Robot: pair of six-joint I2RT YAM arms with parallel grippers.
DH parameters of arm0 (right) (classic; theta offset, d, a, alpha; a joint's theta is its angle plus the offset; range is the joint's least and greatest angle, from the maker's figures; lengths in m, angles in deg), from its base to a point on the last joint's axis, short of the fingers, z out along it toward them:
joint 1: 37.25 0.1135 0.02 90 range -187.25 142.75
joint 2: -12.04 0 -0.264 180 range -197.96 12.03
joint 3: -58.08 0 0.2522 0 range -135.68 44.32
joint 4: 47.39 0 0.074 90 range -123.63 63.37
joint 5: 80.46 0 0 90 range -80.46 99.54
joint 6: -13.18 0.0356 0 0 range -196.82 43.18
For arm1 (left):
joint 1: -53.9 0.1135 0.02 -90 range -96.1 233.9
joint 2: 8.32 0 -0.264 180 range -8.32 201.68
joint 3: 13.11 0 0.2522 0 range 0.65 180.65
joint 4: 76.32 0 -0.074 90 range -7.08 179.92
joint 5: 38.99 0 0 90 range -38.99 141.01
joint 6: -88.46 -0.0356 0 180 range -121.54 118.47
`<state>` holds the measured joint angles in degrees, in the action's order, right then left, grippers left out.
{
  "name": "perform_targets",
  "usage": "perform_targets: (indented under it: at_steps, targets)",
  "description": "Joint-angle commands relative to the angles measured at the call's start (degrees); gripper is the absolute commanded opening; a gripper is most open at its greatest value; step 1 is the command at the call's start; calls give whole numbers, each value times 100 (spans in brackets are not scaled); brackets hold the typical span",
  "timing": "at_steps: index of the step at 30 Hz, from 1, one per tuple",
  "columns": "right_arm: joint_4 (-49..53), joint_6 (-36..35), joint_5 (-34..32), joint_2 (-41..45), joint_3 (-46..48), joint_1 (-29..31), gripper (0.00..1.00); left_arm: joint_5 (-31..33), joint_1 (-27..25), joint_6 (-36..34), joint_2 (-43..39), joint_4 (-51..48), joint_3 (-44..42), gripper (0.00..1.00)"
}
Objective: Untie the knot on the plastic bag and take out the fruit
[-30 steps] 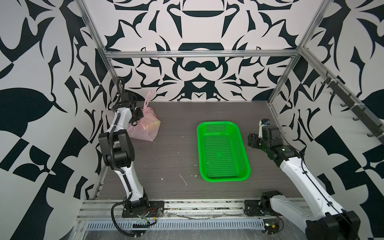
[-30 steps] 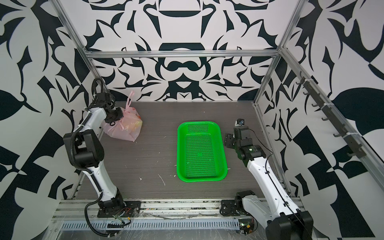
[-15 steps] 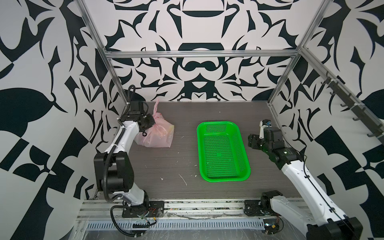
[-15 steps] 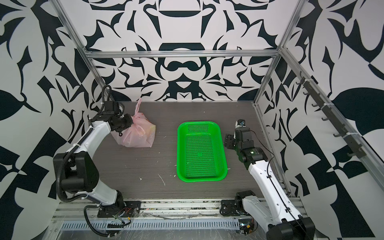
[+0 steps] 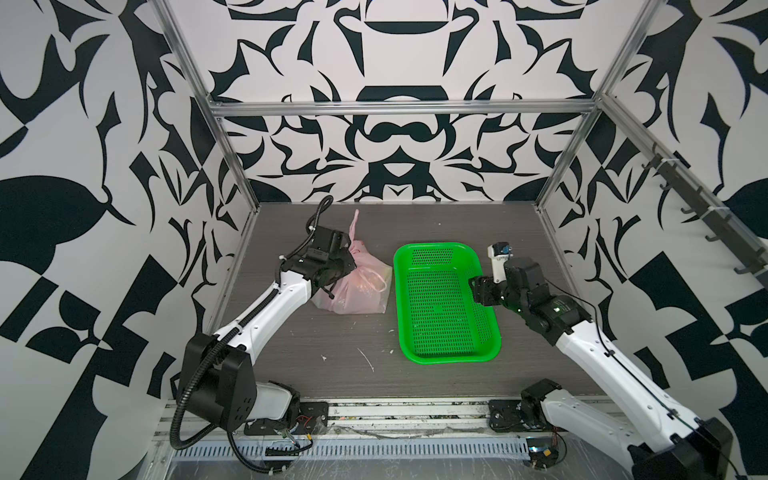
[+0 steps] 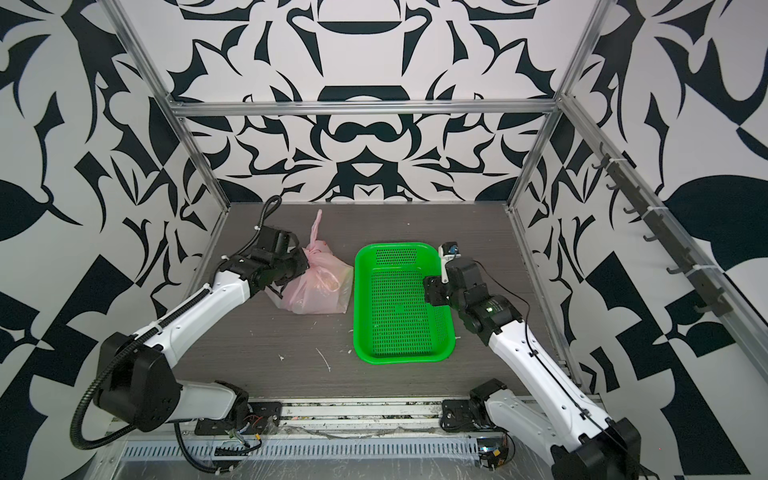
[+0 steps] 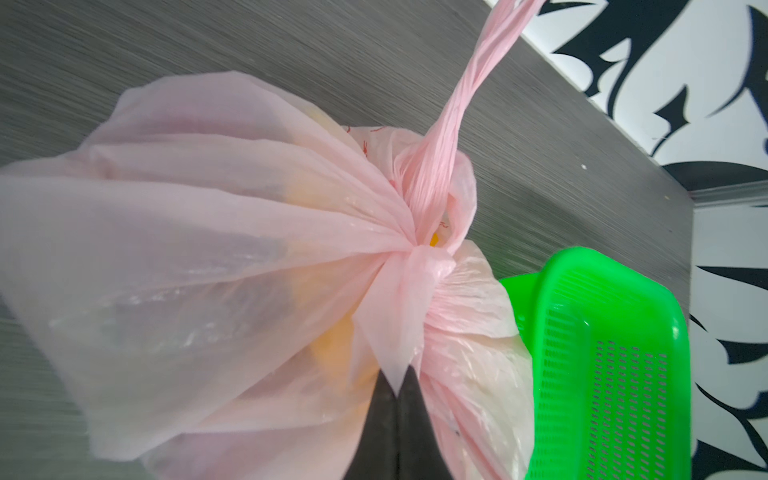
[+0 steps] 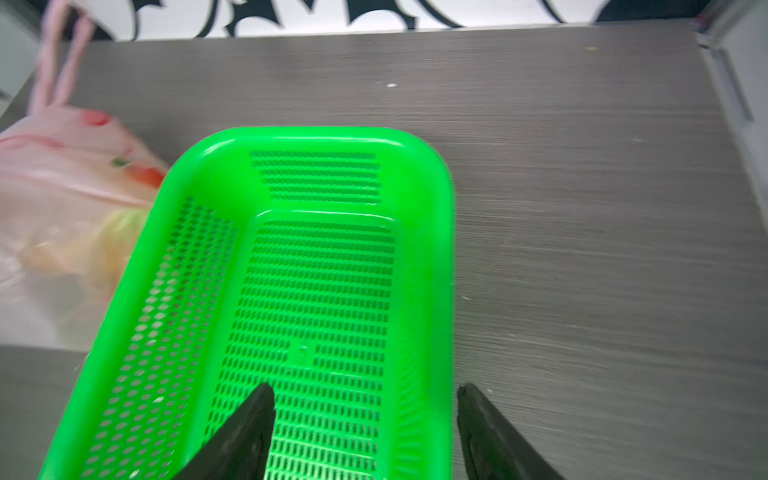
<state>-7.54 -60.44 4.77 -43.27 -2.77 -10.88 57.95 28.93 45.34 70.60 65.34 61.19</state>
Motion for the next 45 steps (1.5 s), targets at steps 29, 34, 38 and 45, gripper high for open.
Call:
perform_targets:
  at_steps: [29,34,38,45]
  targets:
    - [-1344,-556,660,-4383,-3717,1681,73,-1499,1293,-3216,1283,-1778,2200,62]
    - [-1049,-808,759,-4881,-4167,1866,74,-1440,1301,-3323,1495,-1892,2060,61]
    - [-942,-899,802,-5124,-4347,1985,75,-1378,1302,-3321,1443,-1841,1804,60]
    - [-848,-996,711,-5378,-4531,2181,75,-1369,1300,-3273,1216,-1787,1392,61]
